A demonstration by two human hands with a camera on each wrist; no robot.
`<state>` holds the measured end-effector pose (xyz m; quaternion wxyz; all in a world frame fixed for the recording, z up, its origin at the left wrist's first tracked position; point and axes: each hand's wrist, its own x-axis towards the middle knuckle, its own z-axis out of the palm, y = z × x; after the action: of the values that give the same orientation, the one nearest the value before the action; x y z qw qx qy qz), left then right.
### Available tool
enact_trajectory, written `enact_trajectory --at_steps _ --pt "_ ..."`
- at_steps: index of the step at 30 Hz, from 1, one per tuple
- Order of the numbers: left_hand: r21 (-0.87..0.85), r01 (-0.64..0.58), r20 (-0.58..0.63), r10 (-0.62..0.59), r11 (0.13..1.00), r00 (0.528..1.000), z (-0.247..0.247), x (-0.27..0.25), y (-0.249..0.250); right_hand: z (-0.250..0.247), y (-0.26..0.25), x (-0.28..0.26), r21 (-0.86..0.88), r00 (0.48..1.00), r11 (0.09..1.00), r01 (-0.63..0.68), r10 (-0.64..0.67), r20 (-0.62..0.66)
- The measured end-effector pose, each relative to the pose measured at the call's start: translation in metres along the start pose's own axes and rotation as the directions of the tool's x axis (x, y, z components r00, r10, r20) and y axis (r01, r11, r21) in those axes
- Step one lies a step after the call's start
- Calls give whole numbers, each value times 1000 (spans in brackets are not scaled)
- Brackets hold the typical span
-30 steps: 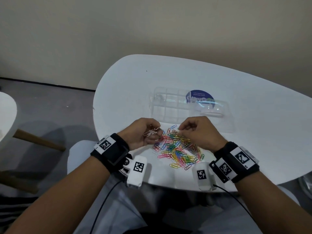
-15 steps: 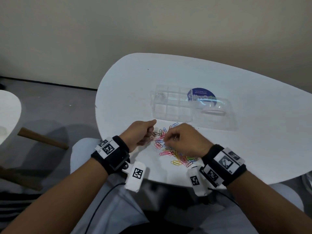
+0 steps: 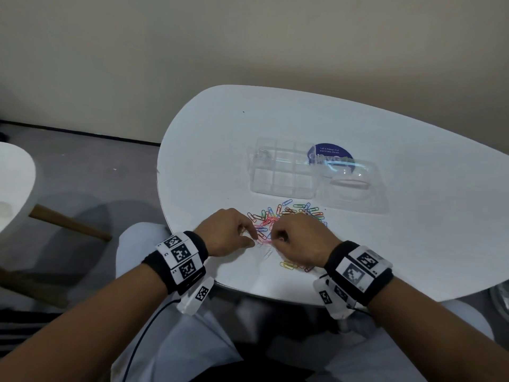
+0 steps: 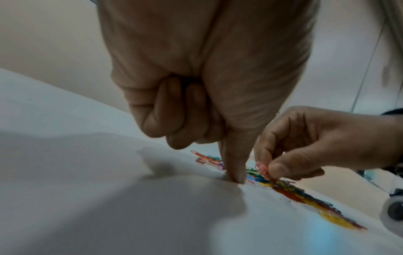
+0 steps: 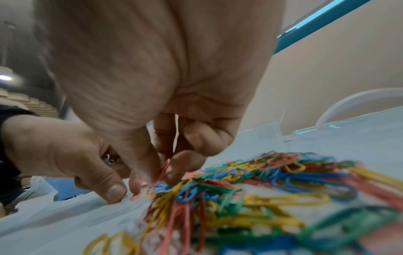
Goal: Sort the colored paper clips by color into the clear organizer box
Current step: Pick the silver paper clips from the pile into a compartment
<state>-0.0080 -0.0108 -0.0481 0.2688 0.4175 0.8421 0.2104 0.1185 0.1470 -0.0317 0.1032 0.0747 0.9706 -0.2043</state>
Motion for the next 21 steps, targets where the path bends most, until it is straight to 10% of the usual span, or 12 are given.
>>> enact_trajectory --at_steps 7,15,21 --pt "73 -8 -13 9 997 1000 2 1 -2 -15 17 0 74 982 987 -145 153 -114" --pt "-187 98 -40 -107 978 993 -5 -2 4 1 -12 2 -156 997 986 53 -44 60" --pt "-713 284 102 -305 641 947 -13 0 13 4 -18 7 -93 992 990 109 -103 70"
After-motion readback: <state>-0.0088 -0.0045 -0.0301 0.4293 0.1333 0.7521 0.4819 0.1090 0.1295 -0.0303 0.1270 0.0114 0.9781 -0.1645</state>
